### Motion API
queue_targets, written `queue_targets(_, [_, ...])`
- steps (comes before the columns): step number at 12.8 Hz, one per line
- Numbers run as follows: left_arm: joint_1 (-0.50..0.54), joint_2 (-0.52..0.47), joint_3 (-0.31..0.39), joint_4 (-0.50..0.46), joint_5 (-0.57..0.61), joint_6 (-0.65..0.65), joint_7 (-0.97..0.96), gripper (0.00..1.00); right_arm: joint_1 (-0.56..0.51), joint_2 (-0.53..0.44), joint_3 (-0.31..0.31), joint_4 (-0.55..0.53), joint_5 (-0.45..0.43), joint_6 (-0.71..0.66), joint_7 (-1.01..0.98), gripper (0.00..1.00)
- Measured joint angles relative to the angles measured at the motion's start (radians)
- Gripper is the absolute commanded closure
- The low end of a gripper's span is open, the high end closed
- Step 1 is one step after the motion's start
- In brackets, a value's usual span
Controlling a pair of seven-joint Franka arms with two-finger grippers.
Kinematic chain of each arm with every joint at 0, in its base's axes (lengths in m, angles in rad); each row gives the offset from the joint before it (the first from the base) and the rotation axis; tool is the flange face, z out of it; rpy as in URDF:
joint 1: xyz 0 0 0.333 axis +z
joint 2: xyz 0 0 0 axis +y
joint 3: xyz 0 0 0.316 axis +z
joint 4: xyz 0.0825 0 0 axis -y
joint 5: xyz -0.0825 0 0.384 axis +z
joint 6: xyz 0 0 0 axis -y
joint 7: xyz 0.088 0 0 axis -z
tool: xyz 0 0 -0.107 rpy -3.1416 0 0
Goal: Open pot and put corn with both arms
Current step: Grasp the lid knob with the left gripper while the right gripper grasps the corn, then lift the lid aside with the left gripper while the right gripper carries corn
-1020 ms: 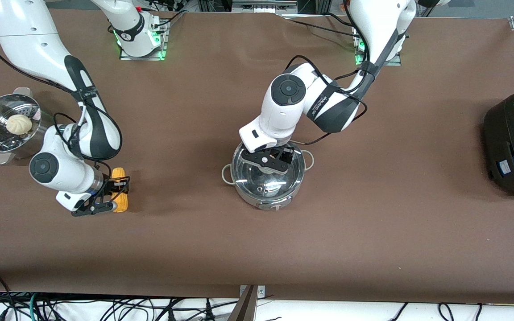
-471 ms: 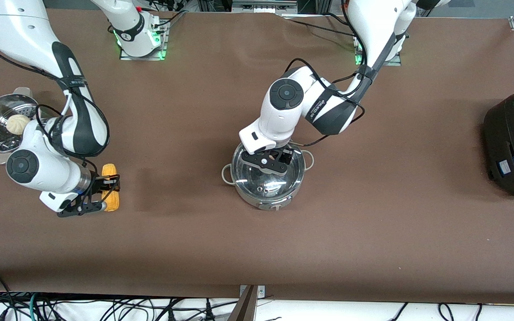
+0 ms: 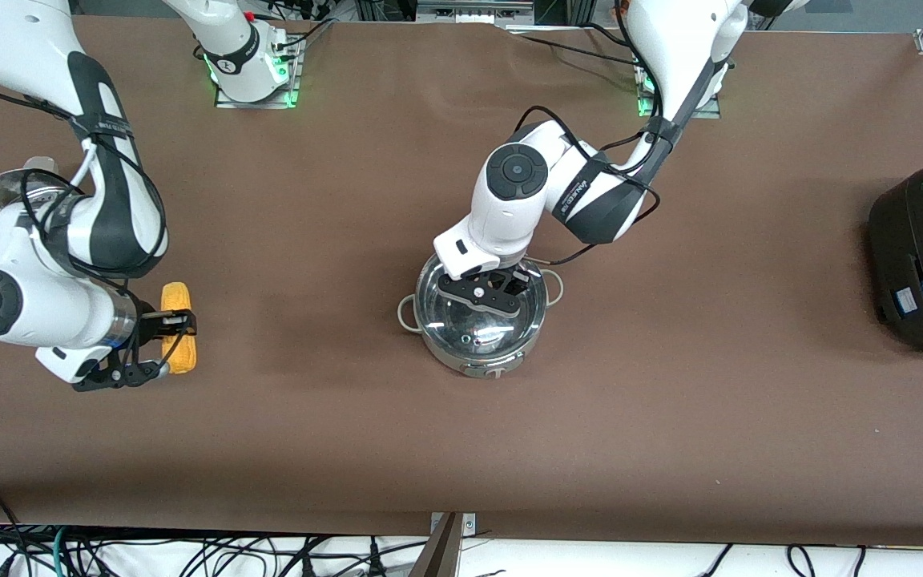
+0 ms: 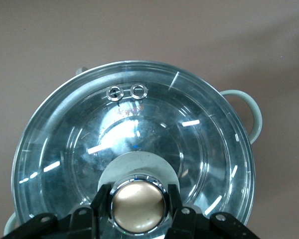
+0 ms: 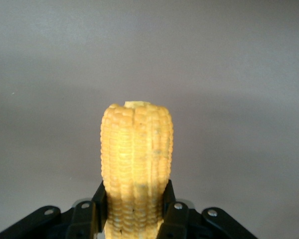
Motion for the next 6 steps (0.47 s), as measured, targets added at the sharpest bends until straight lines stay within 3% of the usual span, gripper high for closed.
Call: queue_targets(6, [0.004, -0.083, -0.002, 0.02, -0.02, -0.183, -0.011, 0.85, 0.003, -0.024, 0.012, 0.178, 0.074, -0.235, 0.023, 0.79])
